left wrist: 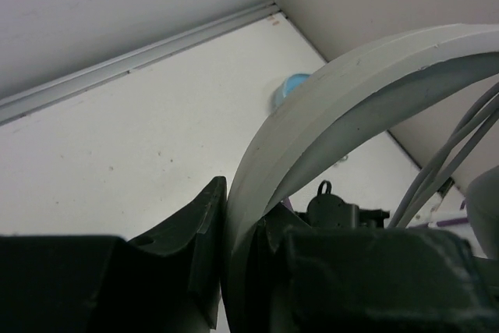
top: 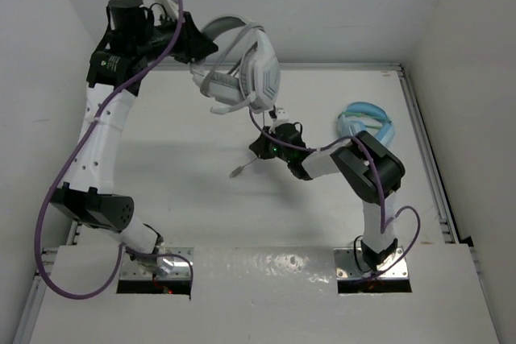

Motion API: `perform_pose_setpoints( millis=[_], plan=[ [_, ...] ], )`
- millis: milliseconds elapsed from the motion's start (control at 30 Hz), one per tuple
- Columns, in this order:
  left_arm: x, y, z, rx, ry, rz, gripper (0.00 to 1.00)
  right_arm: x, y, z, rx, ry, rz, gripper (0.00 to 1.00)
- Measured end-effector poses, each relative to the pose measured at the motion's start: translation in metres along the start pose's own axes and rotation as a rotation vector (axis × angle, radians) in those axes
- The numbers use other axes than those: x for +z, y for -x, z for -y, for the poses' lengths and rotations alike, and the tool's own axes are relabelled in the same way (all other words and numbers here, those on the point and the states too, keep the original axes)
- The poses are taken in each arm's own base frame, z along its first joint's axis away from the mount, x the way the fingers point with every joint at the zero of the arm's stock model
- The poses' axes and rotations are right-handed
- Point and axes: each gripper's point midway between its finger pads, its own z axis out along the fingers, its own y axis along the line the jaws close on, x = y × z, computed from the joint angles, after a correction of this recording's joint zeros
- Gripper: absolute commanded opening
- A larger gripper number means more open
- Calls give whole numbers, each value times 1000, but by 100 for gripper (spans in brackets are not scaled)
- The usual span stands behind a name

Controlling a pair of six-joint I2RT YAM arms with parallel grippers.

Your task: Wrap the headphones

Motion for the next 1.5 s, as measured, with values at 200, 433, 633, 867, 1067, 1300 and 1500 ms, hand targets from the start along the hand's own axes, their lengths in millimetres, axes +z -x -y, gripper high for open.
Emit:
perform_pose_setpoints(
  millis=[200,433,633,867,1067,1300,1500],
  plan=[
    [2,12,-18,-140,-10,47,0,22,5,-53,-83,61,-18,0],
    [12,9,-42,-112,52,80,0,16,-36,-160,-477,200,-164,0],
    [33,-56,-95,-116,146,-75,0,-15,-74,-206,-801,269,-331,0],
    [49,-153,-134,11,279,-332,0,-45,-76,-199,-945,254,-495,0],
    [46,-259,-126,196,327,-574,0,-80,-92,-173,-914,238,-691,0],
    [56,-244,-137,490,473,-483,0,-107,-61,-154,-706,123,-792,0],
    [56,-221,-146,624,607,-417,0,-144,-39,-150,-600,71,-747,0]
  ],
)
